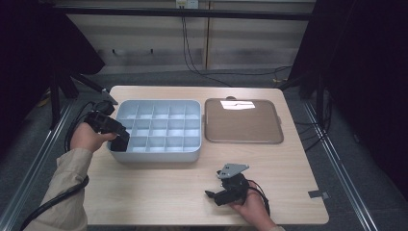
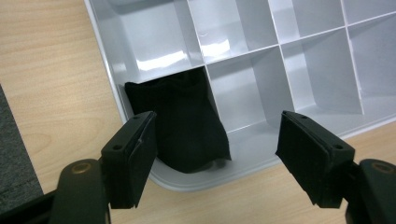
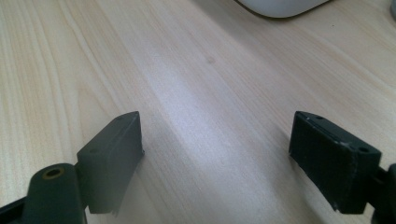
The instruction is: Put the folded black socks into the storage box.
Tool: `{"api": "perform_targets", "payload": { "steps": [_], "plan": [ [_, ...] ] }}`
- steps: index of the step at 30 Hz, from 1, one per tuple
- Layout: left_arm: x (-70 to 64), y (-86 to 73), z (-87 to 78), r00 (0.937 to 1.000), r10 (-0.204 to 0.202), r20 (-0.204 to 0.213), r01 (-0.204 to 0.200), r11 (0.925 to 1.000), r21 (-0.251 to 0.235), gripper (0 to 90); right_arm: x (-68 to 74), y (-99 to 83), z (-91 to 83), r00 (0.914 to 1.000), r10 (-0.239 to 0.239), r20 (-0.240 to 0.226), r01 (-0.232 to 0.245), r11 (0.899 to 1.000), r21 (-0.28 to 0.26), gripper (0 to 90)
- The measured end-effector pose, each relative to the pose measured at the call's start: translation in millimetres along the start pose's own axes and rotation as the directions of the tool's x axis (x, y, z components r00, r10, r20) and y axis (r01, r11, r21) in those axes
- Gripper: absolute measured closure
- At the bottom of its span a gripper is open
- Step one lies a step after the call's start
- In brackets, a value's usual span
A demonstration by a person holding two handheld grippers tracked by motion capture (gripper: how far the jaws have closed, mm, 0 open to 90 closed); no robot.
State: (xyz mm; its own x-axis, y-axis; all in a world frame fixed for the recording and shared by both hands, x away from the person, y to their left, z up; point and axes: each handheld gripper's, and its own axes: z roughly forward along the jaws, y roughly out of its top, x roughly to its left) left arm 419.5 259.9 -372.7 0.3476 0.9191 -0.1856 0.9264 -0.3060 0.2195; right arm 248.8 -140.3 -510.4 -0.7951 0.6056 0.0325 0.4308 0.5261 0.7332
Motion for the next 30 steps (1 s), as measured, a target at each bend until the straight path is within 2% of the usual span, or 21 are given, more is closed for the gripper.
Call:
{"api": "perform_targets", "payload": {
  "steps": [5, 13, 20, 30],
  "plan": [
    [1.0, -4.2, -4.1, 1.0000, 0.003, 0.005, -0.003, 0.9998, -0.017, 28.4, 0.1, 0.0, 0.0, 1.0000, 0.001, 0.000, -0.001, 1.000, 0.000, 17.1],
    [1.0, -10.6, -7.1, 0.9996, 0.018, 0.020, -0.018, 0.9998, -0.011, 26.5, 0.0, 0.0, 0.0, 1.0000, 0.000, 0.000, 0.000, 1.000, 0.000, 17.1],
    [0.2, -16.4, -8.7, 0.9996, 0.012, 0.024, -0.011, 0.9994, -0.034, 22.7, 0.0, 0.0, 0.0, 1.0000, 0.000, 0.000, 0.000, 1.000, 0.000, 17.0],
    [0.8, -23.1, -12.8, 0.9994, 0.014, 0.033, -0.012, 0.9992, -0.039, 21.4, 0.1, 0.0, 0.0, 1.0000, 0.000, 0.000, 0.000, 1.000, 0.001, 17.0]
  ]
}}
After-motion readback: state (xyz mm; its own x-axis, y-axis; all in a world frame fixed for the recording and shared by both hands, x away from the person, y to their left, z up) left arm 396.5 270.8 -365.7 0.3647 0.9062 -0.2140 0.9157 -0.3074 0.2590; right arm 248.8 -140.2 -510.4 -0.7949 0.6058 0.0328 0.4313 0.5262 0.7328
